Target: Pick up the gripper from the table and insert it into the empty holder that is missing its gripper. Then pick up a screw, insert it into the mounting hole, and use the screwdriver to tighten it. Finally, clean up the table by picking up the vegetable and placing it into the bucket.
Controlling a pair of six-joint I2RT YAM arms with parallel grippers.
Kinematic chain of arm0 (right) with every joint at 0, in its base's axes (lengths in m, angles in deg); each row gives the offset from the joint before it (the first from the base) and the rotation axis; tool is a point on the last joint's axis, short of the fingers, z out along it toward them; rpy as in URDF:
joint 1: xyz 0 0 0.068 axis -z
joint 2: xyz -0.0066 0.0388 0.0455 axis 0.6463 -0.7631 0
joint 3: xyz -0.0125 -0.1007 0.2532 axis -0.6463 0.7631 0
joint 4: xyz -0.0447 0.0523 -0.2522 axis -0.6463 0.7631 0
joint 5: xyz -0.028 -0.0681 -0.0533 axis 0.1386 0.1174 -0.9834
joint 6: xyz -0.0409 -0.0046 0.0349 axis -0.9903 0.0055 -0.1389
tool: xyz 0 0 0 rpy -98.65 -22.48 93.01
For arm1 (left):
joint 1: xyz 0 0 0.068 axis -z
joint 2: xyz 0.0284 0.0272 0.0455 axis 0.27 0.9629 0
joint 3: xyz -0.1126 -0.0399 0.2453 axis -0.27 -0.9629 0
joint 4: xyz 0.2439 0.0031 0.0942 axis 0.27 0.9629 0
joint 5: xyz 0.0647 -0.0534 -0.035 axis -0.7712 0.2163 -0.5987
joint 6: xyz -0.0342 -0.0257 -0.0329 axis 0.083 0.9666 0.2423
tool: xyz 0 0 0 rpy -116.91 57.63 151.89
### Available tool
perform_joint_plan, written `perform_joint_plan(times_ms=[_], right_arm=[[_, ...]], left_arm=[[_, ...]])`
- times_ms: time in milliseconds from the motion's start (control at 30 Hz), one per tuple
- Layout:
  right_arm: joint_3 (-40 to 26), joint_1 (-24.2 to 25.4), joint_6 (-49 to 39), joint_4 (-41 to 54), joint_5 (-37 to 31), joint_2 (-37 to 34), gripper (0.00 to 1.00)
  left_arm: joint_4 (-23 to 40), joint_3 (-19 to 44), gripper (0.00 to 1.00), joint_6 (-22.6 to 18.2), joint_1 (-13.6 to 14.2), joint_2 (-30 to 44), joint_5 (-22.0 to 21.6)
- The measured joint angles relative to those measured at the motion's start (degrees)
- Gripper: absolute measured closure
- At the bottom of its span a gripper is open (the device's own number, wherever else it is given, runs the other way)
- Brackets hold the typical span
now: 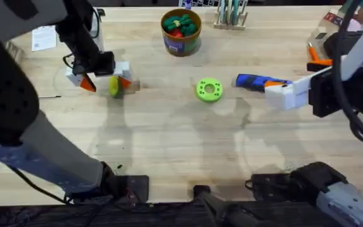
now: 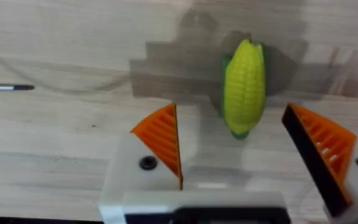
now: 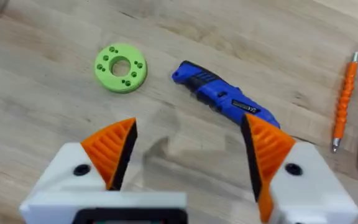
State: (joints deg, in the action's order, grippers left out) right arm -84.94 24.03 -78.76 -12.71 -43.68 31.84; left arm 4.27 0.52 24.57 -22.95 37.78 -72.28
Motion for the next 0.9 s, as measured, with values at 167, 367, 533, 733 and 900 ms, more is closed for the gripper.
perform_joint_plan(times_ms=[167, 367, 533, 733, 900], right_arm=[[0.00, 0.00, 0.02, 0.00, 0.00, 0.00, 0.020], [0.00, 0.00, 0.00, 0.00, 0.00, 0.02, 0.021], [0.00, 0.00, 0.01, 0.00, 0.00, 0.02, 0.021], [0.00, 0.00, 0.00, 0.00, 0.00, 0.02, 0.021], [0.00, 0.00, 0.00, -0.02, 0.00, 0.00, 0.017]], left_arm=[[-2.39, 0.02, 0.016, 0.13, 0.00, 2.60, 0.56], [-3.61, 0.02, 0.128, 0.33, 0.00, 4.28, 1.32], [-3.79, 0.02, 0.692, 0.71, 0.00, 4.28, 1.90], [-3.94, 0.24, 0.972, 0.57, -0.03, 4.13, 1.96], [-2.54, 2.09, 0.973, 0.59, -0.15, 4.15, 4.91]])
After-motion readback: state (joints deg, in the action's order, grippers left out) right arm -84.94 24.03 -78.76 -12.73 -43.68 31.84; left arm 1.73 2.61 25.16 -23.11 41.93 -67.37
